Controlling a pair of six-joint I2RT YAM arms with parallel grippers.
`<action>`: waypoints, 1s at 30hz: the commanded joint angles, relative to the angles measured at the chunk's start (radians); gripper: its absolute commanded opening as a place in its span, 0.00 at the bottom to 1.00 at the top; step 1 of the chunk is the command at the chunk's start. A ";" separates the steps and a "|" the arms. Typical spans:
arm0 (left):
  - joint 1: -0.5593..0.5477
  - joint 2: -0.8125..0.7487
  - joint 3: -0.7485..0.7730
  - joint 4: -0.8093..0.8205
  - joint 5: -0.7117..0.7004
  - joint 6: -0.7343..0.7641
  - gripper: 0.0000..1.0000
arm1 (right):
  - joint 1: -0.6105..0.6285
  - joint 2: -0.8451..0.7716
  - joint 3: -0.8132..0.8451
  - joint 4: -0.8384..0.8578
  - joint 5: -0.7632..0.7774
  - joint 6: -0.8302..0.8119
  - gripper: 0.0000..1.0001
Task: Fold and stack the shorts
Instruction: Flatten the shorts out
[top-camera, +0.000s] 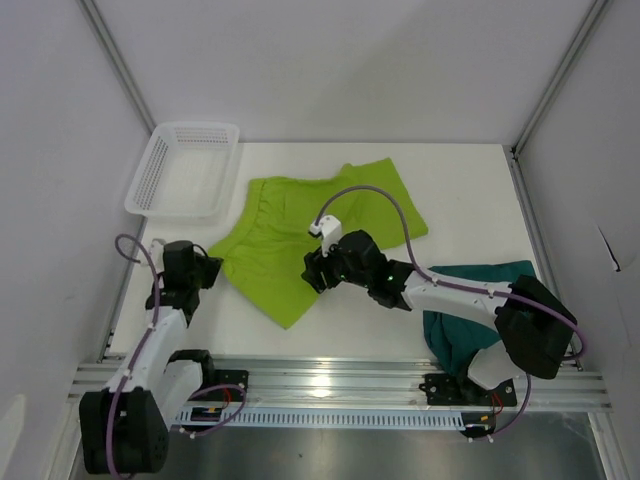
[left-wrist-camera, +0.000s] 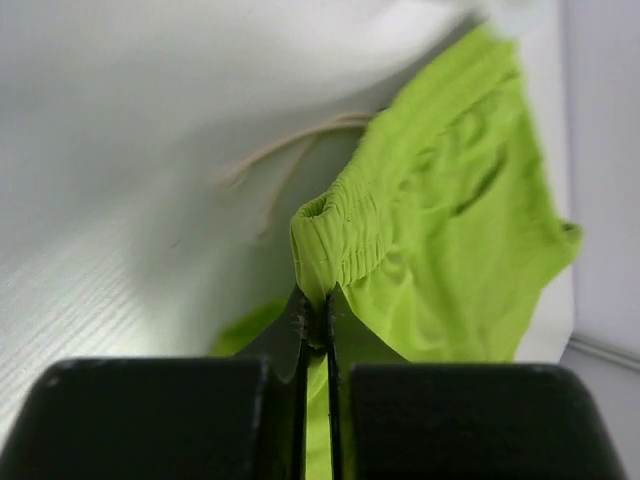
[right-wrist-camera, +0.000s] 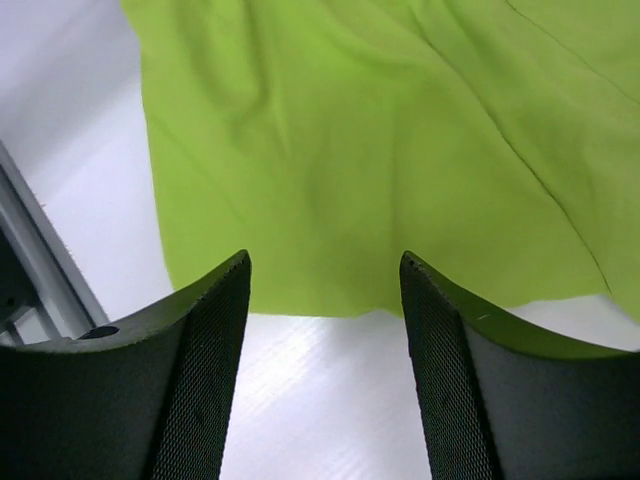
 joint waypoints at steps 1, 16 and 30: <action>0.005 -0.124 0.181 -0.265 -0.138 0.010 0.00 | 0.100 0.046 0.103 -0.055 0.098 -0.037 0.63; 0.005 -0.228 0.375 -0.505 -0.073 -0.026 0.00 | 0.348 0.226 0.285 0.016 0.333 -0.025 0.65; 0.000 -0.210 0.386 -0.507 -0.029 -0.016 0.00 | 0.483 0.448 0.544 -0.037 0.607 -0.004 0.64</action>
